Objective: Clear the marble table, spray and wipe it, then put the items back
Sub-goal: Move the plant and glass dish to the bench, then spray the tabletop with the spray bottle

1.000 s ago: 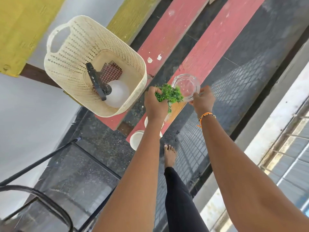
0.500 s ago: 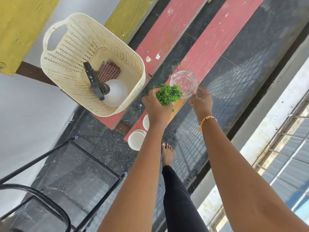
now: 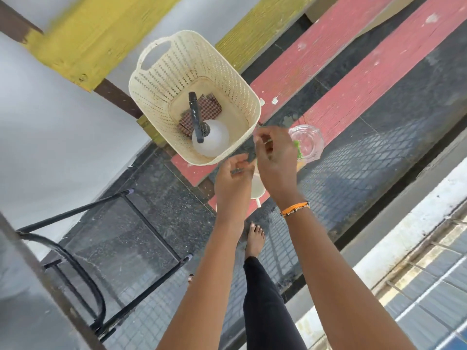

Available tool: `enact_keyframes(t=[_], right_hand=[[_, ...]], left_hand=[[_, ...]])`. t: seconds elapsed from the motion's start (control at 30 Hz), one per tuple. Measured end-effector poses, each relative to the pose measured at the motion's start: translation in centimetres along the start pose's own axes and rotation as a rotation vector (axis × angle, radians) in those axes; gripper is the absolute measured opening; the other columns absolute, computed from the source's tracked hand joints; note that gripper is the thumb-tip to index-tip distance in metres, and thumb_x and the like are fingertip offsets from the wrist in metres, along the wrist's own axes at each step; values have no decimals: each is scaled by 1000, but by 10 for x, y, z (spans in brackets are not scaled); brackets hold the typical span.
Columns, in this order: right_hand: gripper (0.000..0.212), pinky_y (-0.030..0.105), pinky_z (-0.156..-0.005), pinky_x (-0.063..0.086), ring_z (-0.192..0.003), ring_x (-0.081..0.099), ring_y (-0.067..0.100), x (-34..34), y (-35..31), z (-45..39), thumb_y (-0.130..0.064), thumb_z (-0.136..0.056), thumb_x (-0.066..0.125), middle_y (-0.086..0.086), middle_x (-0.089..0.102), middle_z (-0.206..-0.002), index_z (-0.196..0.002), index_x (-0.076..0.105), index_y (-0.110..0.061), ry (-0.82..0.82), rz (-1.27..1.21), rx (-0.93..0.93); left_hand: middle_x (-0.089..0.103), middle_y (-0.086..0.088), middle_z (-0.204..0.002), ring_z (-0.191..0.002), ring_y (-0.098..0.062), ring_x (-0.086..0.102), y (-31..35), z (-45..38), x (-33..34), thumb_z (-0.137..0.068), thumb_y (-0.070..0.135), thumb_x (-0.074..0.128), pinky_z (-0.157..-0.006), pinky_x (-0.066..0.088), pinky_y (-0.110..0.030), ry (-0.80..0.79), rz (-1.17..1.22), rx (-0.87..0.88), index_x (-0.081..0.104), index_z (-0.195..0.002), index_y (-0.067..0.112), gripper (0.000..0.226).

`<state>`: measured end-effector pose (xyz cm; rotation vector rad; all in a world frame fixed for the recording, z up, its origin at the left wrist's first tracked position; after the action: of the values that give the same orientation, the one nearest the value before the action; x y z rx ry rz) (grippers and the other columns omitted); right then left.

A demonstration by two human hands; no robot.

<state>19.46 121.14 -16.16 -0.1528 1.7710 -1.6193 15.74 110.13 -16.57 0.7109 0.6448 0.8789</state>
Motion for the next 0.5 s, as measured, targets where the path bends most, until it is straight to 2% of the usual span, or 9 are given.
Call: enact_keyframes(t=[0.1, 0.23, 0.3, 0.37, 0.43, 0.5], right_hand=[[24, 34, -78, 46, -85, 56, 22, 41, -24, -9, 1, -85, 53, 15, 61, -102, -108, 61, 1, -216, 37, -64], [54, 39, -103, 36, -123, 48, 33, 85, -26, -31, -3, -85, 58, 17, 49, -134, -136, 43, -6, -454, 189, -58], [66, 41, -101, 38, -123, 49, 34, 101, -24, -42, -9, -83, 61, 15, 47, -139, -143, 34, -13, -516, 272, -70], [70, 40, -92, 45, -115, 55, 34, 114, -22, -50, -12, -83, 61, 13, 54, -133, -145, 30, -17, -556, 345, -82], [68, 34, -79, 46, -103, 61, 33, 122, -20, -55, -10, -83, 60, 12, 64, -121, -144, 29, -19, -567, 356, -73], [67, 34, -74, 48, -95, 63, 34, 127, -21, -56, -3, -83, 58, 14, 67, -111, -142, 29, -17, -578, 325, -53]], left_hand=[[66, 2, -98, -86, -6, 63, 6, -2, -35, -87, 9, 58, -74, 50, -19, 91, 59, -7, 63, -96, 26, 20], [65, 7, -94, -90, -8, 61, 11, -8, -69, -89, 8, 54, -79, 48, -22, 155, 28, 17, 64, -87, 30, 24], [65, 9, -91, -84, -1, 64, 11, -11, -81, -90, 7, 51, -80, 49, -22, 170, 43, 20, 63, -84, 32, 29], [64, 9, -90, -81, 1, 64, 9, -13, -89, -90, 8, 51, -80, 49, -21, 185, 49, 11, 62, -85, 32, 27], [63, 10, -87, -86, -6, 62, 7, -14, -95, -91, 11, 53, -82, 49, -22, 196, 45, 3, 62, -89, 31, 22], [63, 10, -88, -93, -13, 62, 5, -11, -100, -90, 12, 53, -86, 49, -26, 196, 57, -4, 62, -89, 30, 20]])
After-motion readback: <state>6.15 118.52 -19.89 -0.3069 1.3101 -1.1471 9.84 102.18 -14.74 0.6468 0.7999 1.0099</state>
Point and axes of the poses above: each hand's wrist, its own z-axis away from the middle knuckle, its own x-axis out of the palm, y = z × x, the point moved 5 cm from there along -z, towards the middle knuckle
